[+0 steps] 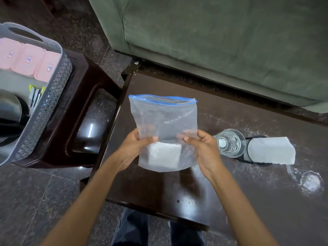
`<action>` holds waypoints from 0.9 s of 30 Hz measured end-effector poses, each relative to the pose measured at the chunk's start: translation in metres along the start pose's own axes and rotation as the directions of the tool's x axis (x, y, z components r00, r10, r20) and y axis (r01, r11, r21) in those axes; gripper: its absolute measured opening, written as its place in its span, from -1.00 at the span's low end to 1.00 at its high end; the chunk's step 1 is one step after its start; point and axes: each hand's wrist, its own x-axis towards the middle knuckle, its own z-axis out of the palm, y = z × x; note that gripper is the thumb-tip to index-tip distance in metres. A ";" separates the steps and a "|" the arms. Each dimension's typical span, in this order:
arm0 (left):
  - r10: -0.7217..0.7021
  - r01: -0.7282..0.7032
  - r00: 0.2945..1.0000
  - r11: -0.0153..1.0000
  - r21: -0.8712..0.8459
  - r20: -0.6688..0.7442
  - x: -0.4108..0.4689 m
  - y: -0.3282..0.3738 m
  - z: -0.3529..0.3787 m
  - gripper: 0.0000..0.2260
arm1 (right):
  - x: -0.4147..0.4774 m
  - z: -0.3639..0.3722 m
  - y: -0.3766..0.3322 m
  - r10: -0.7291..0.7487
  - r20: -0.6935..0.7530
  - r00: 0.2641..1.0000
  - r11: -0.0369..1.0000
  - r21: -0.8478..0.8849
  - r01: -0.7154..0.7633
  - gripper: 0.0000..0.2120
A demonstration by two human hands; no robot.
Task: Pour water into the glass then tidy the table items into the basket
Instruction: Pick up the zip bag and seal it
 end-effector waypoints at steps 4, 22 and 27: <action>0.030 -0.030 0.997 1.000 -0.002 -0.068 0.003 -0.001 0.000 -0.54 | 0.002 0.001 -0.001 -0.024 -0.024 0.999 1.000 -0.008 0.023 -0.81; 0.283 -0.226 0.953 0.898 0.377 -0.104 -0.016 0.021 -0.016 -0.62 | 0.018 -0.016 -0.006 -0.448 0.101 0.888 0.544 -0.758 0.360 -0.63; 0.422 -0.248 0.902 0.677 0.693 -0.089 -0.022 0.026 -0.026 -0.83 | 0.014 -0.013 -0.019 -0.502 0.148 0.852 0.508 -0.747 0.429 -0.78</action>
